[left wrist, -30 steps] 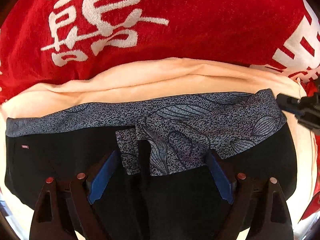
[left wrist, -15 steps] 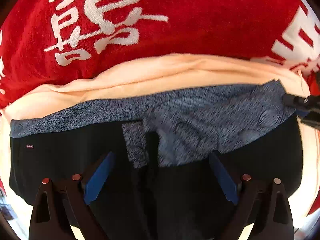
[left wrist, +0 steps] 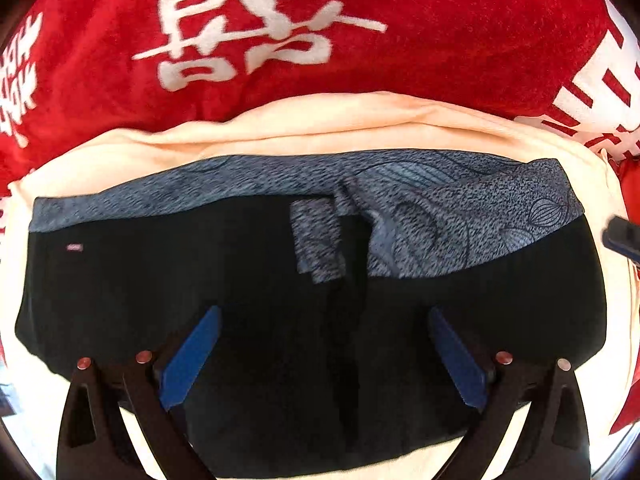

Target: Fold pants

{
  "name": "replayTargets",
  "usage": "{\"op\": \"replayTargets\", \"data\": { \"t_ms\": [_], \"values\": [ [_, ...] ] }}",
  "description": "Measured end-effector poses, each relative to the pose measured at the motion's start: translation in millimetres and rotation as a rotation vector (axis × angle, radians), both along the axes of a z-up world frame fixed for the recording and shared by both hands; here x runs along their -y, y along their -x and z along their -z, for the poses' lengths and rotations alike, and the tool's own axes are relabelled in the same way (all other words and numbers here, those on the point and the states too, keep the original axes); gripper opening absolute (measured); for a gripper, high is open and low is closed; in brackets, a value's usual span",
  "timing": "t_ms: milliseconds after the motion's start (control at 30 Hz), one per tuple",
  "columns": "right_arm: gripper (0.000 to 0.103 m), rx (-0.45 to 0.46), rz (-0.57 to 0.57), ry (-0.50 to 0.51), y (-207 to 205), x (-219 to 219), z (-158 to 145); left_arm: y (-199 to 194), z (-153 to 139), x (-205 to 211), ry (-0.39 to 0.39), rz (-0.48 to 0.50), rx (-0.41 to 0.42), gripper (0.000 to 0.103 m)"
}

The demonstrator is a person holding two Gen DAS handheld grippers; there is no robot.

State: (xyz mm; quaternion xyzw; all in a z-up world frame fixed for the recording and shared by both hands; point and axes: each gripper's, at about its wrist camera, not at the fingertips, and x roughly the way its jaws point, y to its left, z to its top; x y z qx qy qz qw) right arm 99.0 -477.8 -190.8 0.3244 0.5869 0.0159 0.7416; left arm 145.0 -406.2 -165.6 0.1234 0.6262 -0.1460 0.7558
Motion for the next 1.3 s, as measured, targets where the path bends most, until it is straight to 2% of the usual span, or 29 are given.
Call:
{"op": "replayTargets", "data": {
  "t_ms": [100,233,467,567,667,733,767,800,833,900,1033,1200,1300],
  "values": [
    [0.037,0.027,-0.073,0.039,-4.9,-25.0,-15.0,6.3,-3.1,-11.7,-0.010,-0.017,-0.005,0.103],
    [0.037,0.029,-0.163,0.057,-21.8,-55.4,-9.8,16.8,-8.5,-33.9,-0.018,-0.045,-0.004,0.103],
    [0.037,0.036,-0.219,-0.063,-42.4,-100.4,0.1,43.9,-24.8,-70.1,-0.019,-0.106,0.025,0.103],
    [0.049,0.047,-0.279,-0.026,-59.8,-133.2,0.8,52.5,-22.0,-97.3,-0.027,-0.133,0.028,0.103],
    [0.049,0.069,-0.313,0.026,-74.1,-162.4,2.4,55.3,-16.5,-122.6,-0.031,-0.144,0.015,0.103],
    [0.043,0.048,-0.323,0.049,-78.8,-173.4,10.3,56.1,-13.7,-137.6,-0.033,-0.139,0.011,0.103],
    [0.034,0.016,-0.318,0.026,-78.5,-178.7,19.4,56.3,-12.1,-145.5,-0.037,-0.136,0.008,0.103],
    [0.034,-0.030,-0.311,-0.001,-74.3,-185.5,31.4,56.4,-10.2,-153.1,-0.042,-0.134,0.002,0.103],
    [0.034,-0.038,-0.311,0.010,-69.3,-190.3,35.3,56.1,-8.2,-162.1,-0.048,-0.136,-0.004,0.103],
    [0.034,-0.012,-0.329,0.052,-57.2,-198.6,28.9,50.0,-5.4,-171.0,-0.055,-0.141,-0.010,0.103],
    [0.035,-0.033,-0.356,0.075,-42.4,-207.8,20.6,50.1,-5.6,-200.5,-0.041,-0.163,-0.024,0.103],
    [0.035,-0.055,-0.363,0.160,-33.0,-221.6,10.4,49.0,-5.9,-232.3,-0.027,-0.186,-0.030,0.103],
    [0.038,-0.051,-0.370,0.187,-29.6,-234.2,2.9,44.8,-4.9,-256.5,-0.019,-0.197,-0.032,0.103]
  ]
}}
